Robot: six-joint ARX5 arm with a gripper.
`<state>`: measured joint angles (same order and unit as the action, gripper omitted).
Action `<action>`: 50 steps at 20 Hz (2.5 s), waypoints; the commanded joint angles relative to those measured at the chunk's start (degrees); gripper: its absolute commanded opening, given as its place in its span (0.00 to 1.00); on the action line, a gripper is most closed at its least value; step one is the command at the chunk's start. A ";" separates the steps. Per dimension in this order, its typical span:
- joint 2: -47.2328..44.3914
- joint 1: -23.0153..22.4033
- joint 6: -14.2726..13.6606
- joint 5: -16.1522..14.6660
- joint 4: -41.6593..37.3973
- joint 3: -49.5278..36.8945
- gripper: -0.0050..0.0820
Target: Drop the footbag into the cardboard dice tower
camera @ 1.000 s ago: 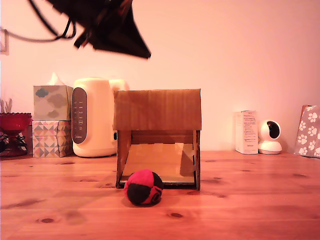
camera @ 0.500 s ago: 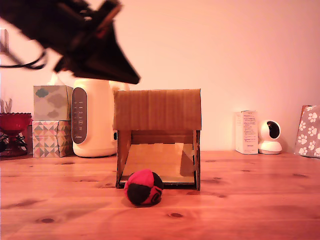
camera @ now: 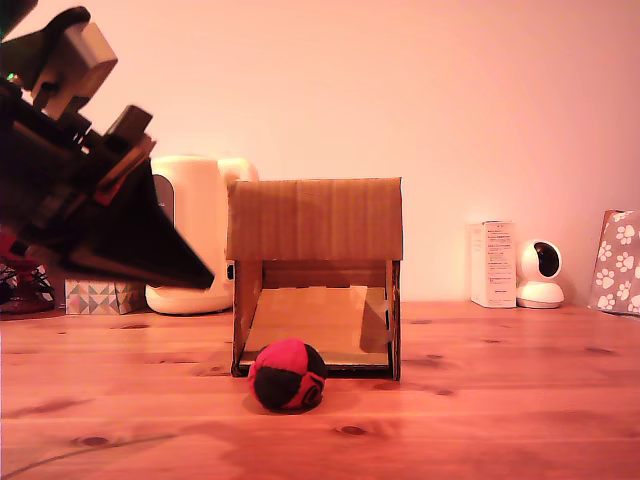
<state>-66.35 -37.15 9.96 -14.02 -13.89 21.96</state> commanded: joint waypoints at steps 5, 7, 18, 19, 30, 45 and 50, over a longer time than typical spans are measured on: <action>-0.55 -0.15 -0.52 0.57 -1.68 0.02 0.05; -2.29 -0.15 -0.55 0.59 -3.43 0.02 0.05; -11.41 -0.15 -1.01 0.52 -15.54 0.63 0.96; -12.61 -0.15 -1.01 0.52 -16.79 0.68 0.96; -28.96 -0.15 -1.46 0.33 -24.28 6.45 0.96; -36.59 -0.15 -1.36 -1.99 -17.94 13.18 0.23; -29.70 -0.15 -1.38 -6.49 -9.03 13.70 0.23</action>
<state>-98.19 -37.10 8.84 -20.01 -23.05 36.07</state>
